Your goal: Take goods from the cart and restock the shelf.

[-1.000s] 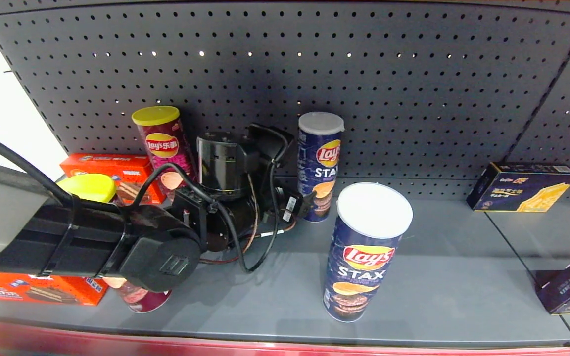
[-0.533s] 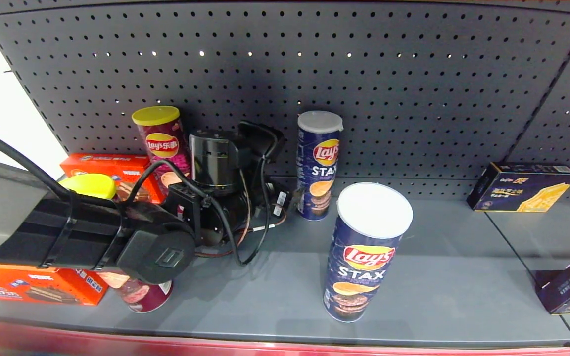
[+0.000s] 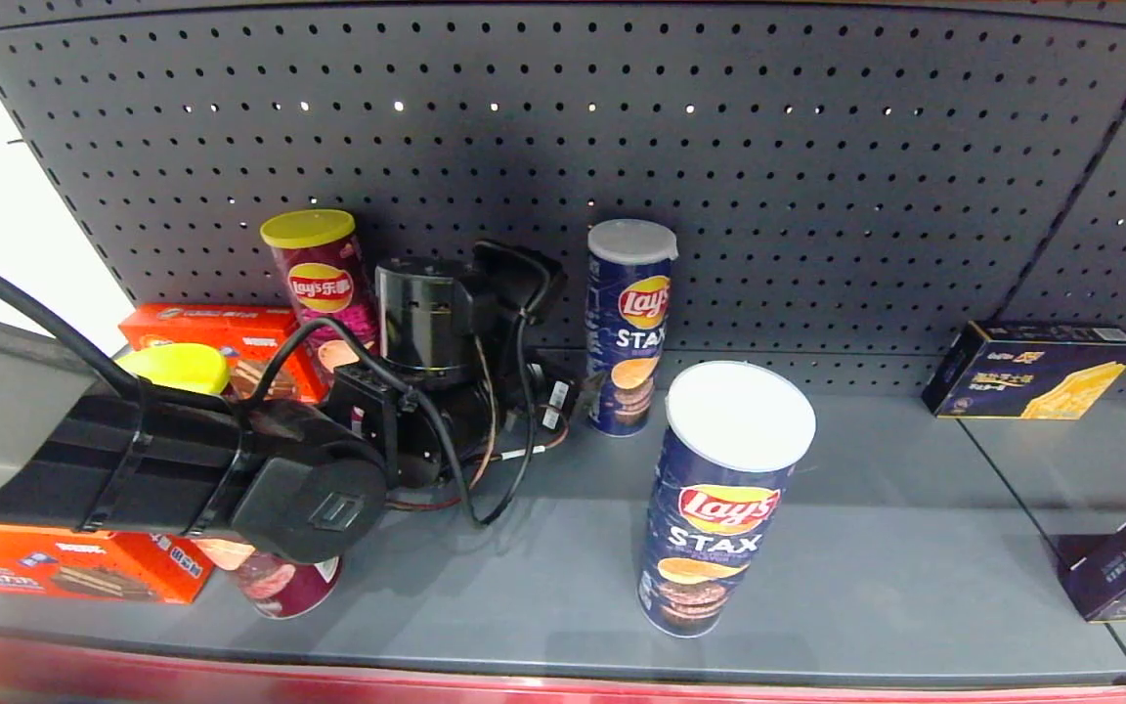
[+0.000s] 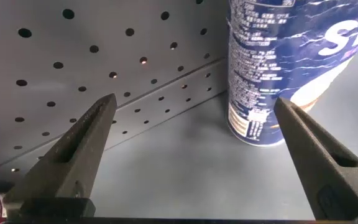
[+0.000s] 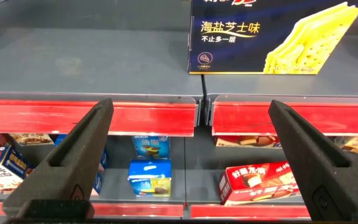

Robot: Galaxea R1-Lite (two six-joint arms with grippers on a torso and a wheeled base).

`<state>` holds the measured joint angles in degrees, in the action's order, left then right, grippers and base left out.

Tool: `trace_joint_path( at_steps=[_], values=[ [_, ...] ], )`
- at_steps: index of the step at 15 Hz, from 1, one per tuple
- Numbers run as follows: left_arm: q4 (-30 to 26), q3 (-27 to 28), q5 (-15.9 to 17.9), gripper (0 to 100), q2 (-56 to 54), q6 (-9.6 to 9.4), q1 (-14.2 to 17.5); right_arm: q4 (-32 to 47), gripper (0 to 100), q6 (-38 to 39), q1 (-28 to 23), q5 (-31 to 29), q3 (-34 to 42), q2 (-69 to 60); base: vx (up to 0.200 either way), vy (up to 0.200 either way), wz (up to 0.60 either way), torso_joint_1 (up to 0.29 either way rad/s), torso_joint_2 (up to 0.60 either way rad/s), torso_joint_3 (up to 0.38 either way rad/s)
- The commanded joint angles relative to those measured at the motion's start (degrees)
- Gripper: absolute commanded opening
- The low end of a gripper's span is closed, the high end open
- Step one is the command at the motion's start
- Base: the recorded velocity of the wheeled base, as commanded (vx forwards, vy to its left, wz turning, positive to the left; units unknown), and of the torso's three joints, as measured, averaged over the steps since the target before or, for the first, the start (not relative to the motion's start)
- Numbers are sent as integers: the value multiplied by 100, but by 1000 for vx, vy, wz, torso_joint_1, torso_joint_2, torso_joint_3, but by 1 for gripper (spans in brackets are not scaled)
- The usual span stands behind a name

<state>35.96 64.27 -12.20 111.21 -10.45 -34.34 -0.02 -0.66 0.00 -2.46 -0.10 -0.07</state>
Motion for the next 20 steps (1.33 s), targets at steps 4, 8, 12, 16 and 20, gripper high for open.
trace_joint_path(
  at_steps=[4,8,12,16,20],
  values=[
    [-10,7,-186,100,-12,-10,-11,2,100,-4,0,0,1,7,0,0,0,0,0,0],
    [-19,24,-450,100,-21,-10,-29,2,100,-4,0,0,1,7,0,0,0,0,0,0],
    [-28,42,-757,100,-12,-36,-29,2,100,-4,0,0,1,7,0,0,0,0,0,0],
    [-37,165,-1091,100,14,-71,-29,2,100,-4,0,0,1,7,0,0,0,0,0,0],
    [-283,446,-1118,100,93,-89,-20,2,100,-4,0,0,1,7,0,0,0,0,0,0]
  ],
)
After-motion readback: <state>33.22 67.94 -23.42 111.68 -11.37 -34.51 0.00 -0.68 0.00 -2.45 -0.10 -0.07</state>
